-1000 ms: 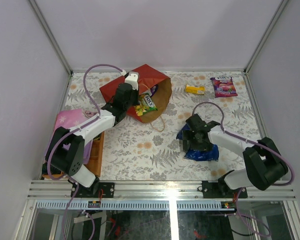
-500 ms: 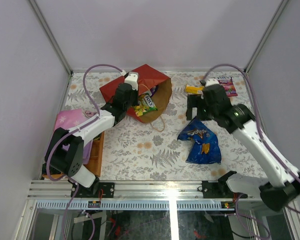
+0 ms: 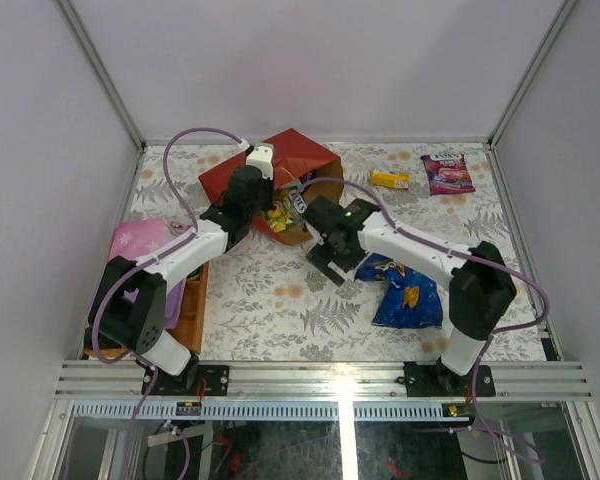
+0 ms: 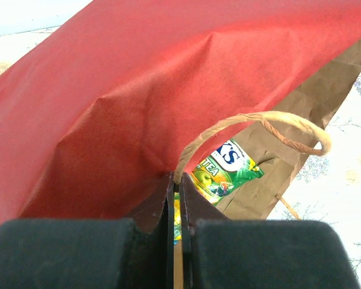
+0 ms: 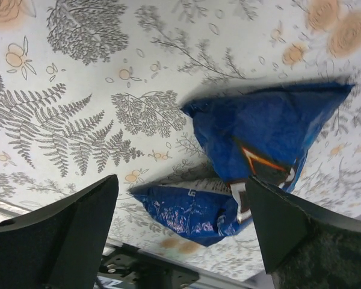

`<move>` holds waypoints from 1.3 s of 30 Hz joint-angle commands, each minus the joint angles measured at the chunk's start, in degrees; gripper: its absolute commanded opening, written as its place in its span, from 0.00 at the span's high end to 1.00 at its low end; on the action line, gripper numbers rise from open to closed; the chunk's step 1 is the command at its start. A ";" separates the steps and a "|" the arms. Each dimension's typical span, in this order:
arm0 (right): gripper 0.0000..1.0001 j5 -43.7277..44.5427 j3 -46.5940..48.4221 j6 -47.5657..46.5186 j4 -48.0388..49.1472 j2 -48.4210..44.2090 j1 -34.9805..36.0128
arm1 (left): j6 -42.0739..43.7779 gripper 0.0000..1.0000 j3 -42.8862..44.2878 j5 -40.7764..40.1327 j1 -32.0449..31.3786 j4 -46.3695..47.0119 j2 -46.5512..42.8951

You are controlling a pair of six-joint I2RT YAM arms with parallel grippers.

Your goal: Take the snacks out of the paper bag

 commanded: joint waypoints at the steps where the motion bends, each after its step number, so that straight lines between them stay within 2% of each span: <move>1: 0.05 6.90 0.11 -8.54 -0.37 4.68 4.00 | 0.36 1.00 0.39 -1.09 0.82 0.98 -0.48; 3: 0.15 7.69 -1.99 -12.48 1.61 4.92 4.78 | 0.34 1.00 0.10 -1.21 1.07 1.10 -0.86; 5: 0.18 8.95 -4.07 -16.63 3.78 4.11 5.32 | 0.24 1.00 -0.24 -1.15 1.34 1.25 -1.17; 12: 0.14 12.98 -9.06 -27.12 11.18 0.25 6.03 | -0.32 1.00 -0.45 0.11 2.14 1.51 -1.33; 17: 0.14 11.12 -10.62 -31.84 12.59 2.06 6.02 | -0.30 1.00 -0.40 0.40 2.42 1.23 -1.23; 26: 0.15 9.31 -13.50 -34.64 10.23 2.83 5.96 | -0.52 1.00 -0.83 0.73 3.10 1.26 -1.89; 29: 0.15 9.89 -14.40 -33.02 11.26 3.30 5.53 | -0.64 1.00 -0.86 0.84 3.21 1.32 -1.85; 31: 0.19 9.02 -13.15 -30.47 11.54 4.68 3.57 | -0.66 1.00 -0.83 0.79 3.28 1.27 -1.85; 39: 0.32 11.26 -13.66 -30.01 16.50 7.01 1.67 | -0.67 1.00 -0.95 0.31 3.63 0.93 -2.14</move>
